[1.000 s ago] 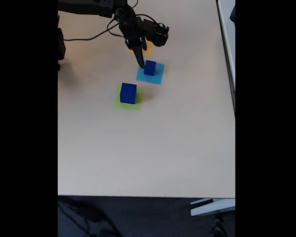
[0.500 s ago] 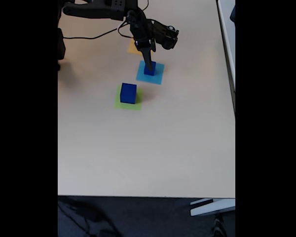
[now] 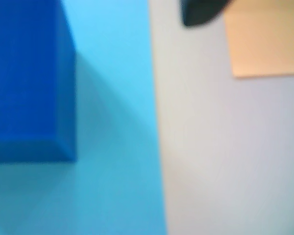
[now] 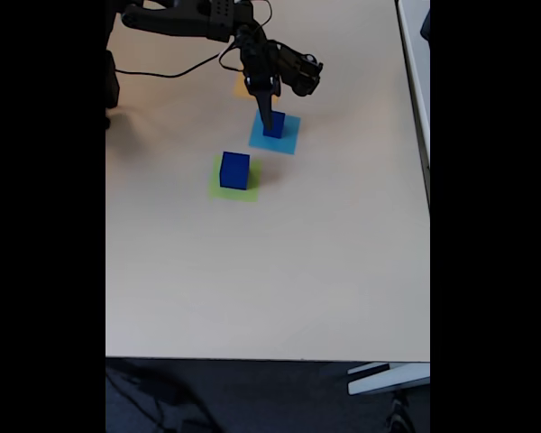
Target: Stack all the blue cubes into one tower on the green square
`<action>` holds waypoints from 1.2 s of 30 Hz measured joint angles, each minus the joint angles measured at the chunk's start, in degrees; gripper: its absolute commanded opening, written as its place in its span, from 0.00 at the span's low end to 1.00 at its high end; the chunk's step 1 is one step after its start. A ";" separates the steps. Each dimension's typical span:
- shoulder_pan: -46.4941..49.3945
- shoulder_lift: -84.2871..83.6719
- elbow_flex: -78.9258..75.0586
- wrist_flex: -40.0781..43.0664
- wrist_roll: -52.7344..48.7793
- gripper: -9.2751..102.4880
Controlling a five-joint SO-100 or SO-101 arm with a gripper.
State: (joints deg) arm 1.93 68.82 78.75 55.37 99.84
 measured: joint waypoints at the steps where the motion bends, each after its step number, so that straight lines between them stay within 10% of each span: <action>1: 0.35 0.00 1.05 -0.79 -0.35 0.48; 36: 4.22 -4.22 4.66 -9.32 -7.56 0.35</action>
State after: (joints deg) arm 6.15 64.60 83.41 46.05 92.29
